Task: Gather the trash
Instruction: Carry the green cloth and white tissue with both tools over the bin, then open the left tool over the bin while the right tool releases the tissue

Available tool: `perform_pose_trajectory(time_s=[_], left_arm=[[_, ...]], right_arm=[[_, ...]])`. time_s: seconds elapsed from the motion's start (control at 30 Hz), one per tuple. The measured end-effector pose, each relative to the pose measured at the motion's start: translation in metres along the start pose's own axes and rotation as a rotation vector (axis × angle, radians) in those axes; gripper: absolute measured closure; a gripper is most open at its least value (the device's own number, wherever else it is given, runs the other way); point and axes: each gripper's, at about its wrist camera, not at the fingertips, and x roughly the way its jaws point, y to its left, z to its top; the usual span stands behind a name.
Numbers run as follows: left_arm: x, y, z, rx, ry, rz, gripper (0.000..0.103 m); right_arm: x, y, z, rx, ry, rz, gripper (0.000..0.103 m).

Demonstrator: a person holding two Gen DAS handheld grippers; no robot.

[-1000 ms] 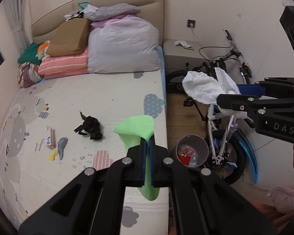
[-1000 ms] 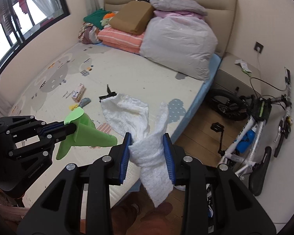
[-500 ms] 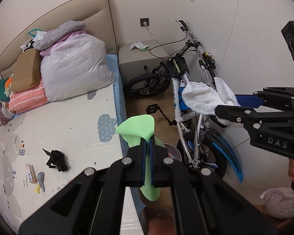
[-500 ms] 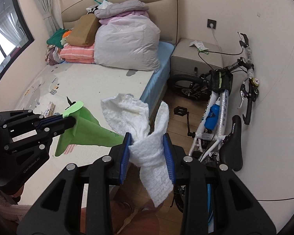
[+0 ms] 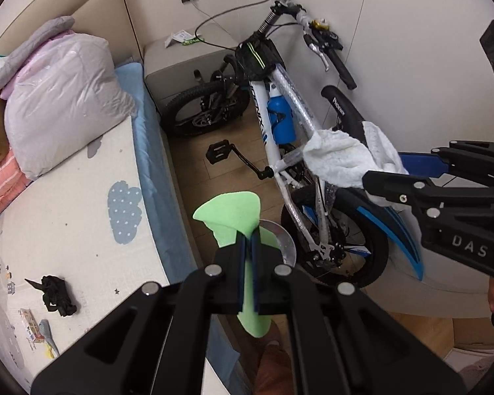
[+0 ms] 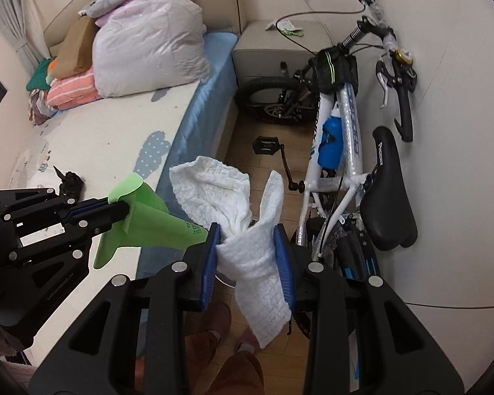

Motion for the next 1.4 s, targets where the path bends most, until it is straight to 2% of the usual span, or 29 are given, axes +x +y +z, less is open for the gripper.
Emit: perform_pose_trajectory(time_s=[0.2, 0.43, 0.73, 0.8, 0.83, 0.87, 0.9, 0.93, 1.0, 1.33, 1.37, 1.4], left_arm=[[0.087, 0.001, -0.018, 0.033, 0.072, -0.025, 0.099], [0.175, -0.009, -0.036, 0.078, 0.104, -0.010, 0.099], [0.238, -0.015, -0.058, 0.085, 0.159, -0.046, 0.094], [0.249, -0.013, -0.061, 0.084, 0.189, -0.045, 0.084], [0.251, -0.012, -0.063, 0.079, 0.195, -0.042, 0.059], [0.251, -0.010, -0.065, 0.072, 0.189, -0.034, 0.029], [0.248, -0.008, -0.067, 0.064, 0.170, -0.012, 0.022], [0.246, -0.007, -0.069, 0.063, 0.154, 0.004, 0.021], [0.246, -0.004, -0.072, 0.060, 0.175, 0.023, 0.021], [0.216, 0.036, -0.091, -0.078, 0.172, 0.091, 0.021], [0.213, 0.041, -0.094, -0.097, 0.170, 0.099, 0.021], [0.209, 0.046, -0.096, -0.112, 0.168, 0.104, 0.021]], right_arm=[[0.073, -0.018, -0.023, 0.054, 0.041, -0.031, 0.072], [0.154, -0.036, -0.055, 0.089, 0.095, -0.035, 0.072], [0.196, -0.044, -0.070, 0.092, 0.116, -0.038, 0.072], [0.201, -0.047, -0.073, 0.097, 0.124, -0.040, 0.072], [0.203, -0.047, -0.074, 0.097, 0.128, -0.039, 0.072], [0.204, -0.048, -0.074, 0.096, 0.133, -0.036, 0.072], [0.206, -0.047, -0.074, 0.092, 0.139, -0.033, 0.072], [0.208, -0.047, -0.075, 0.087, 0.143, -0.032, 0.072], [0.211, -0.043, -0.074, 0.074, 0.149, -0.026, 0.072], [0.233, -0.010, -0.058, -0.011, 0.170, 0.022, 0.071], [0.237, -0.006, -0.057, -0.020, 0.176, 0.025, 0.069], [0.241, -0.002, -0.056, -0.027, 0.185, 0.022, 0.058]])
